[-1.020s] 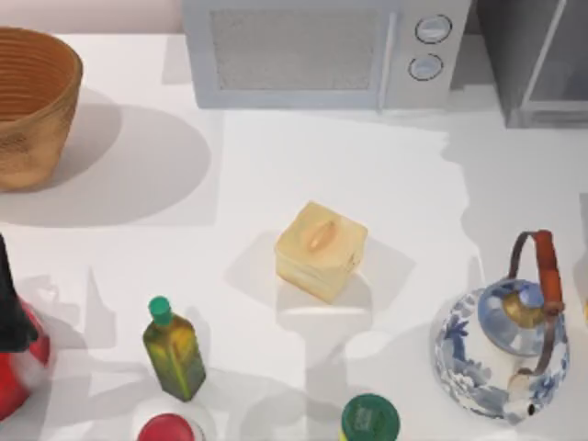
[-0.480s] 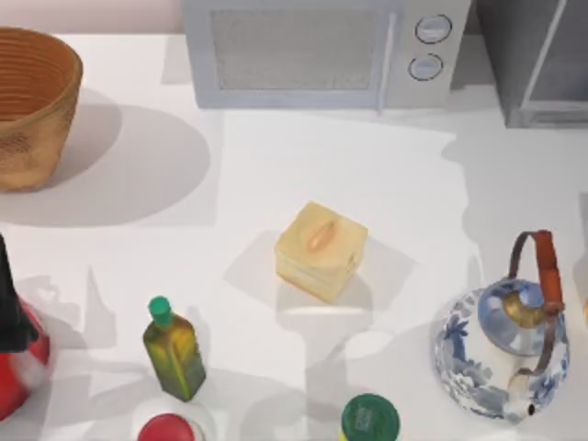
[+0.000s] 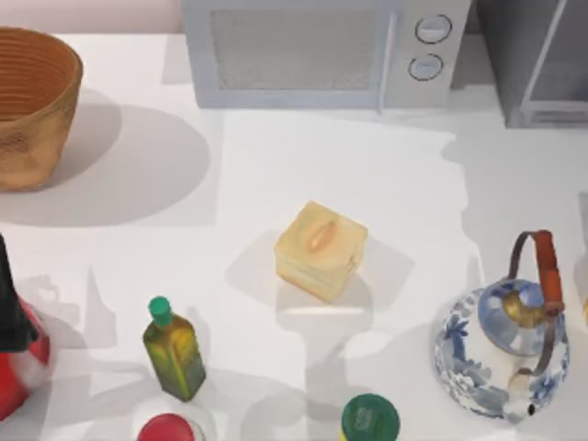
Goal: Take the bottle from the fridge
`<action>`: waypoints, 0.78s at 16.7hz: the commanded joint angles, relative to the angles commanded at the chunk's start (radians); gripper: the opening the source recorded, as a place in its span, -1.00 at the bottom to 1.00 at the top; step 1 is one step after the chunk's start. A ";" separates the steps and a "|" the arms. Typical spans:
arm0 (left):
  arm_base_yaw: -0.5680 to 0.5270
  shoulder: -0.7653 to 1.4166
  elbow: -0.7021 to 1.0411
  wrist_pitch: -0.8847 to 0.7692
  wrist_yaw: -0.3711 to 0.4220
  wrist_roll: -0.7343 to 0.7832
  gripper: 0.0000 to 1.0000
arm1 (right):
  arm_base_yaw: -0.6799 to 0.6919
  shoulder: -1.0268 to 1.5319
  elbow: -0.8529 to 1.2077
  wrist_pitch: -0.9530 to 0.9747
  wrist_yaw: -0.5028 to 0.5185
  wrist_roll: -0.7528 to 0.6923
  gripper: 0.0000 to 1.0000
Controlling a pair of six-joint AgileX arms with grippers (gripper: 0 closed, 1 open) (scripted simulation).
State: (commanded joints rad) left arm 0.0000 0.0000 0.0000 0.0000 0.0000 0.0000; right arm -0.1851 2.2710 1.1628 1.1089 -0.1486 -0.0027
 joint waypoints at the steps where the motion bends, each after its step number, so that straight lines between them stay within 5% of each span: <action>1: 0.000 0.000 0.000 0.000 0.000 0.000 1.00 | 0.000 0.000 0.000 0.000 0.000 0.000 -1.00; 13: 0.000 0.000 0.000 0.000 0.000 0.000 1.00 | -0.003 -0.138 0.025 -0.161 -0.002 0.003 -1.00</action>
State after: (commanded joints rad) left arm 0.0000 0.0000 0.0000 0.0000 0.0000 0.0000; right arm -0.1880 2.1333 1.1877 0.9476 -0.1504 -0.0001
